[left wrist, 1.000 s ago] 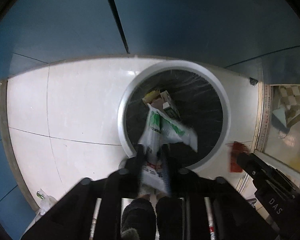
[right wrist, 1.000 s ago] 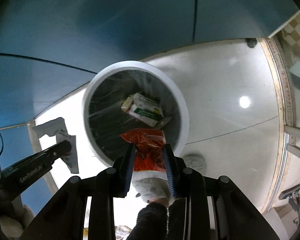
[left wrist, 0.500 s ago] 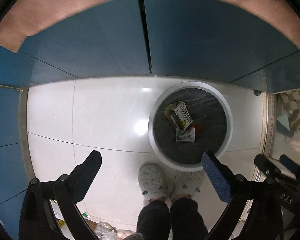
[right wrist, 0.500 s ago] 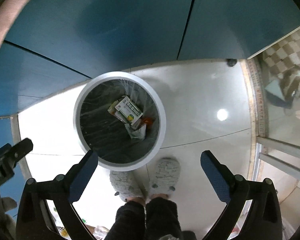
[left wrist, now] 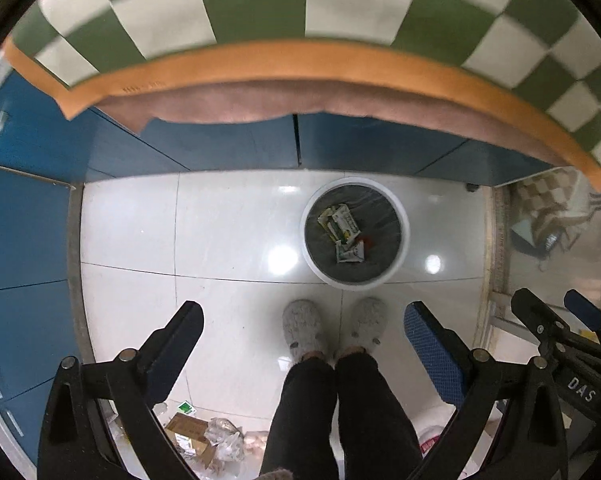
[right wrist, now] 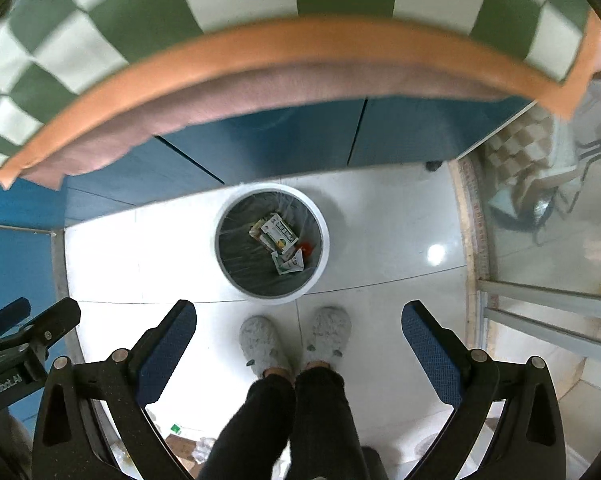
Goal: Collect trash
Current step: 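Raise both tools back toward the counter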
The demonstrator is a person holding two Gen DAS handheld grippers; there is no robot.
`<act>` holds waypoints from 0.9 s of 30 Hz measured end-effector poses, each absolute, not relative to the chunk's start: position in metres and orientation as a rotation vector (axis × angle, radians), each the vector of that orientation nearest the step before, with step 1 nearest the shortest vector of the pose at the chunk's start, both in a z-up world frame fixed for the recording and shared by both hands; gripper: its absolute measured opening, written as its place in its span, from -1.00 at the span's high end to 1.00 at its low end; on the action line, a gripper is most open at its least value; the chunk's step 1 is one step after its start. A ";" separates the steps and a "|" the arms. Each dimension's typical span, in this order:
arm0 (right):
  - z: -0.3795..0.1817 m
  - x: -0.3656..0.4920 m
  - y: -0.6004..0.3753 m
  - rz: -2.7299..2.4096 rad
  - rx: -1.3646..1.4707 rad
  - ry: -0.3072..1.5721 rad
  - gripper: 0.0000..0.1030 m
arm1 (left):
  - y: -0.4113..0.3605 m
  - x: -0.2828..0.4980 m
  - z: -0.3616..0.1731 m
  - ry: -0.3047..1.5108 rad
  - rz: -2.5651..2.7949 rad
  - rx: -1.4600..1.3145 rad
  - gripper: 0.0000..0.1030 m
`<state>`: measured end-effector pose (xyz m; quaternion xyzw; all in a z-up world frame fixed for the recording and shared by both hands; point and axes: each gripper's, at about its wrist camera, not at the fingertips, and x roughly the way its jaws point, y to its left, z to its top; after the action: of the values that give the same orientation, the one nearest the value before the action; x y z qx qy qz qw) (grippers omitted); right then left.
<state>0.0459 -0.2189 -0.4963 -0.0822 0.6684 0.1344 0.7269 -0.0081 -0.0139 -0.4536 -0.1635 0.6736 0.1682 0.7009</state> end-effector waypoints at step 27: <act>-0.203 0.180 -0.173 0.389 0.042 1.241 -1.00 | 0.088 0.147 -0.219 1.139 0.546 -0.357 -1.00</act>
<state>0.1796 -0.1725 -0.2030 0.0197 0.5775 0.1813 0.7957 0.1469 0.0876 -0.2194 -0.1660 0.5296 0.2539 0.7921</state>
